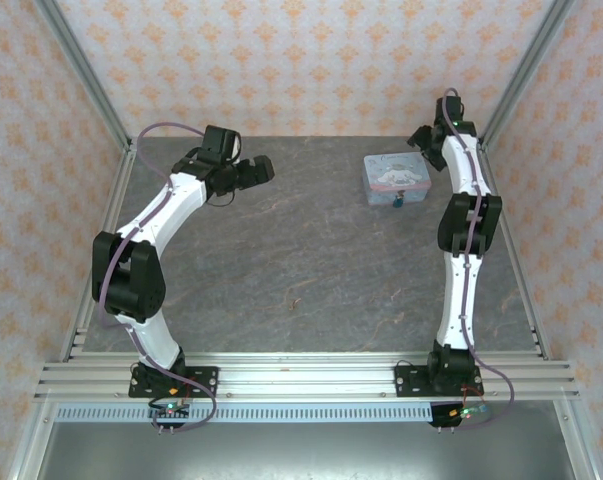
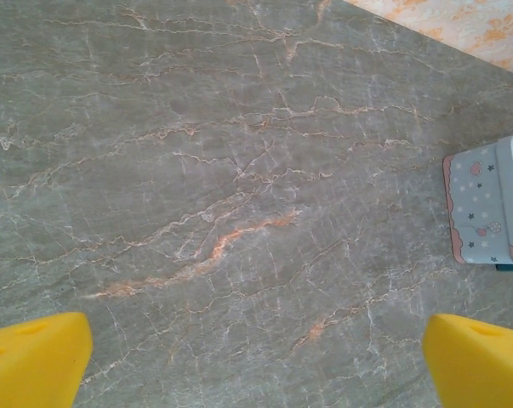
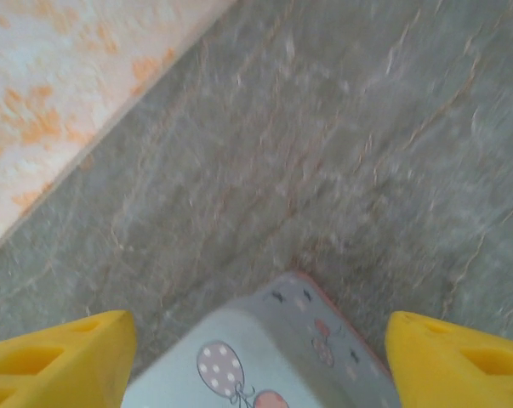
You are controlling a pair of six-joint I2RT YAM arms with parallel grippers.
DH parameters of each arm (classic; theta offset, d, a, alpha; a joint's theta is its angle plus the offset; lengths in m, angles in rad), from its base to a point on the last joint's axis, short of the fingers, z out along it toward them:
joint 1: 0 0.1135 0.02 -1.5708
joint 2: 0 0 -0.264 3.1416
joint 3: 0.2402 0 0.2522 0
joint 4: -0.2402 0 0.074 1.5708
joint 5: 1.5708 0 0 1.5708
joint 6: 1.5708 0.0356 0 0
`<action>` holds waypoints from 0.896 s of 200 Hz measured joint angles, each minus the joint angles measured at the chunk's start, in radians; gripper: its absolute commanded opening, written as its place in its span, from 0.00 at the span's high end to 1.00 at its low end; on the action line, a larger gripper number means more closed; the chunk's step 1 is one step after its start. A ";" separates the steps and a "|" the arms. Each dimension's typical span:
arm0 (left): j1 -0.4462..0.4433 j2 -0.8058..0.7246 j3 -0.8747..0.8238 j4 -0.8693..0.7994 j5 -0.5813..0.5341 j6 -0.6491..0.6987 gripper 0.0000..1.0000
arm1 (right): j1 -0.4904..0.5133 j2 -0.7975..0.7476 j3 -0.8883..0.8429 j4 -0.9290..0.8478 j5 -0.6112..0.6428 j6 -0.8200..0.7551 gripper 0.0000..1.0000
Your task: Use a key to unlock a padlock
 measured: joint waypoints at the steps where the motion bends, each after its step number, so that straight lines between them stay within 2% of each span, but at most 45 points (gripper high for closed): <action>1: 0.000 0.000 0.000 0.000 0.000 0.000 0.00 | 0.000 0.000 -0.001 -0.002 -0.001 0.001 0.26; 26: -0.009 0.000 0.002 -0.002 0.007 0.000 0.00 | 0.019 -0.012 -0.058 -0.001 -0.037 -0.018 0.28; 46: -0.016 0.000 0.002 -0.003 0.007 0.000 0.00 | 0.047 -0.081 -0.176 0.037 -0.063 -0.026 0.30; 78: -0.021 -0.002 -0.009 0.000 0.008 -0.005 0.00 | 0.139 -0.282 -0.522 0.159 -0.118 -0.014 0.31; 108: -0.022 -0.014 -0.074 0.014 0.012 -0.019 0.00 | 0.263 -0.487 -0.861 0.317 -0.172 0.067 0.31; 147: -0.035 -0.069 -0.190 0.037 0.018 -0.042 0.00 | 0.441 -0.671 -1.183 0.551 -0.186 0.206 0.21; 179: -0.046 -0.161 -0.305 0.077 0.036 -0.072 0.00 | 0.464 -0.816 -1.390 0.668 -0.132 0.292 0.20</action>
